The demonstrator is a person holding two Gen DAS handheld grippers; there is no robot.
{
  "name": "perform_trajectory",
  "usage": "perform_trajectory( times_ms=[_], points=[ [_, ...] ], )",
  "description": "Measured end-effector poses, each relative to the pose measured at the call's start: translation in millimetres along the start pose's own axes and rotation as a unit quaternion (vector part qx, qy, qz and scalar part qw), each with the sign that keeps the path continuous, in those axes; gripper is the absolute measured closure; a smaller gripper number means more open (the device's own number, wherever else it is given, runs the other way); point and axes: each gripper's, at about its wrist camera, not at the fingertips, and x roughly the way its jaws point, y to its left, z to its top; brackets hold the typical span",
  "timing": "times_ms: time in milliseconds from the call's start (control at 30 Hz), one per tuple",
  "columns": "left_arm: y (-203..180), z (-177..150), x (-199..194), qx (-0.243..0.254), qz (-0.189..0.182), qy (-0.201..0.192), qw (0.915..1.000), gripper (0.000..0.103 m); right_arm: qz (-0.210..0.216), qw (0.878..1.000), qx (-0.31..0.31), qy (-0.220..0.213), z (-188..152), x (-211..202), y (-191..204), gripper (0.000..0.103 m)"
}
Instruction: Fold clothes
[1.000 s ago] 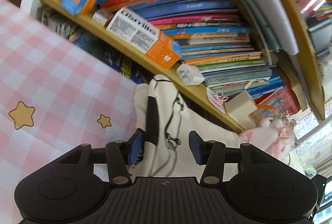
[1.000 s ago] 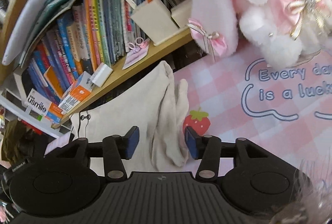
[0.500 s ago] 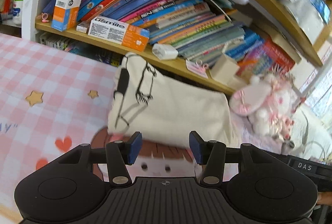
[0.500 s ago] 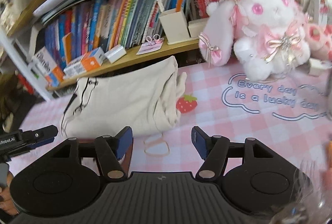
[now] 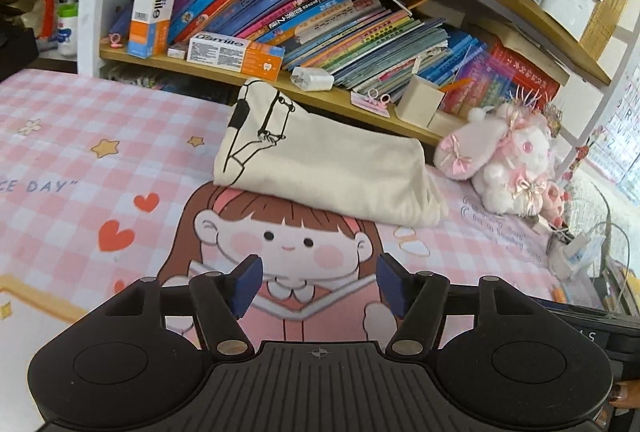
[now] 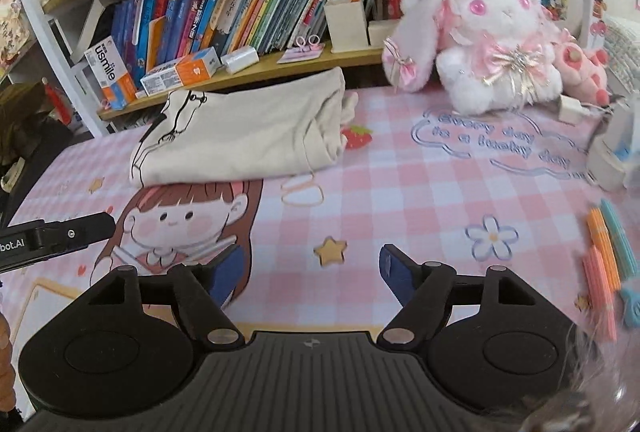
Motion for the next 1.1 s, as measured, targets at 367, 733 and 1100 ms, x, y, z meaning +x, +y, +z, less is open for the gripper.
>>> perform_trajectory(
  times_ms=[367,733,1100],
  points=[
    [-12,-36,-27,0.019,0.026,0.008,0.9995,0.037,-0.023,1.000,-0.019,-0.002,-32,-30,0,0.024],
    [-15,-52,-43,0.035,0.048,0.005,0.9982,0.029,-0.018,0.998,-0.052,0.002,-50,-41,21,0.022],
    [11,-42,-47,0.062,0.029,0.011,0.9976,0.025,-0.040,0.998,-0.038,-0.017,-56,-42,58,0.018]
  ],
)
